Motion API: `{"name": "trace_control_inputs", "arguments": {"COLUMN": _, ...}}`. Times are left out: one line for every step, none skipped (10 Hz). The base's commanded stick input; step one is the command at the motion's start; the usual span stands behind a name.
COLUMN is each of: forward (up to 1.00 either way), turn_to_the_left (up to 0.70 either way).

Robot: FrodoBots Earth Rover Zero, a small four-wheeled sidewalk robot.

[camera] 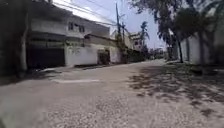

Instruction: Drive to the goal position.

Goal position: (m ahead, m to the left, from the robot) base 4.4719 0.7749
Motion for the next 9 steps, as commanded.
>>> {"name": "trace_control_inputs", "arguments": {"forward": 1.00, "turn_to_the_left": 0.00}}
{"name": "trace_control_inputs", "arguments": {"forward": 1.00, "turn_to_the_left": 0.00}}
{"name": "trace_control_inputs", "arguments": {"forward": 1.00, "turn_to_the_left": 0.00}}
{"name": "trace_control_inputs", "arguments": {"forward": 1.00, "turn_to_the_left": 0.00}}
{"name": "trace_control_inputs", "arguments": {"forward": 1.00, "turn_to_the_left": 0.00}}
{"name": "trace_control_inputs", "arguments": {"forward": 1.00, "turn_to_the_left": 0.00}}
{"name": "trace_control_inputs", "arguments": {"forward": 1.00, "turn_to_the_left": 0.00}}
{"name": "trace_control_inputs", "arguments": {"forward": 1.00, "turn_to_the_left": 0.00}}
{"name": "trace_control_inputs", "arguments": {"forward": 1.00, "turn_to_the_left": 0.00}}
